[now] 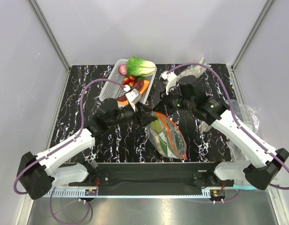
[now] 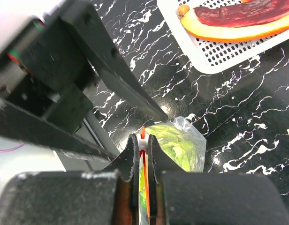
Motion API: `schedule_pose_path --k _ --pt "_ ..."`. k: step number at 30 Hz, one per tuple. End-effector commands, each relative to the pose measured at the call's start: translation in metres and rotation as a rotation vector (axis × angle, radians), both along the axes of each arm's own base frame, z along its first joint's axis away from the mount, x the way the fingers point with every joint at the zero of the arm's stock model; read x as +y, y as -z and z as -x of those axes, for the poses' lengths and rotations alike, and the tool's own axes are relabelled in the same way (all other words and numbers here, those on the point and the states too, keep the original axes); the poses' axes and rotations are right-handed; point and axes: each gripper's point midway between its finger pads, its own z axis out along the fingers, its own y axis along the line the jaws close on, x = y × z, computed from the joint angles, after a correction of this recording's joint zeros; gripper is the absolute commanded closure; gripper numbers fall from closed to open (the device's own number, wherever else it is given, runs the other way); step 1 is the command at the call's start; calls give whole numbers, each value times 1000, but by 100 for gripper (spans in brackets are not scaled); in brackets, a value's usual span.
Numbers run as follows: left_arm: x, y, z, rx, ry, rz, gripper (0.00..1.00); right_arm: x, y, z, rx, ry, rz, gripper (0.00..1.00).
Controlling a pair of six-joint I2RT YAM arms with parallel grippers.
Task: Place the food in the zip-top bag and seal the zipper
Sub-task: Zip the zipper food storage bag at the center of the board.
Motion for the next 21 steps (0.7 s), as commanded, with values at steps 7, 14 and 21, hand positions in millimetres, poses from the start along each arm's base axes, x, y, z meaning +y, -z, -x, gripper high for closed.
schedule_pose_path --k 7,14,21 --pt "32 -33 -14 -56 -1 149 39 5 -16 11 -42 -53 -54 100" --pt "21 -37 -1 -68 177 191 47 6 -19 14 -40 -68 -67 100" --pt "19 -41 14 -115 307 195 47 7 -20 16 -36 -77 -70 100"
